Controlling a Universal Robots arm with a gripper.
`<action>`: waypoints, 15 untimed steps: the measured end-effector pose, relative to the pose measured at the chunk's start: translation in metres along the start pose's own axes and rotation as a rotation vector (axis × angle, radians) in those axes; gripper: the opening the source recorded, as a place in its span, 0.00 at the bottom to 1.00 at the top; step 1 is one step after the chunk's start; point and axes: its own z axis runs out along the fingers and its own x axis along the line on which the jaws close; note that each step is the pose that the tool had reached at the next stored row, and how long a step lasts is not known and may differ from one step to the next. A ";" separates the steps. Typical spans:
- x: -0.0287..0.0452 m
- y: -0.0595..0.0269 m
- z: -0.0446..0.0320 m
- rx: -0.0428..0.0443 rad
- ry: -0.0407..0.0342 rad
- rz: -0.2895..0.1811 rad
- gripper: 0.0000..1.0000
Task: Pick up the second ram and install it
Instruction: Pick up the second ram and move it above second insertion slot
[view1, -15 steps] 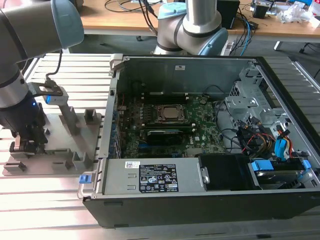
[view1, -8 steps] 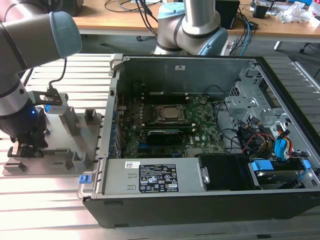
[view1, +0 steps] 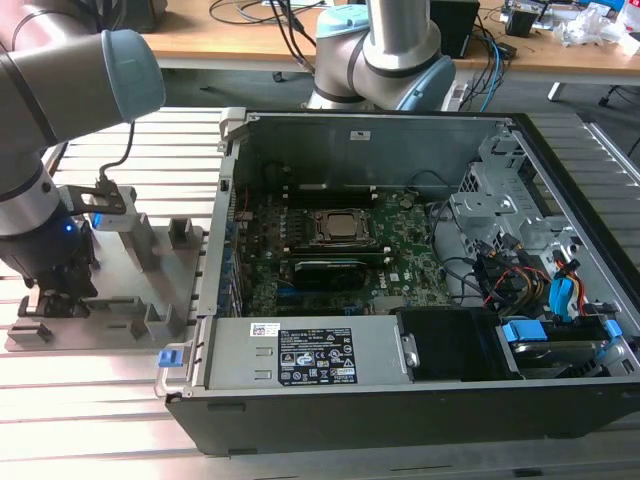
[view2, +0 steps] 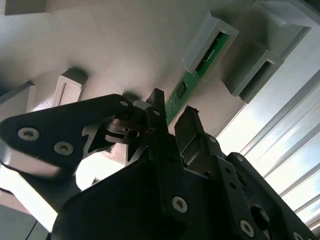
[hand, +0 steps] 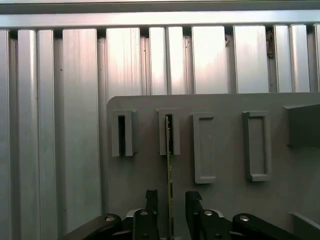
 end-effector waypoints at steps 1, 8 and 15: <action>0.0000 0.0000 0.0003 0.0225 -0.0007 0.000 0.36; 0.0001 0.0000 0.0002 0.0299 -0.0009 -0.001 0.28; 0.0000 0.0000 0.0002 0.0358 -0.0011 -0.001 0.14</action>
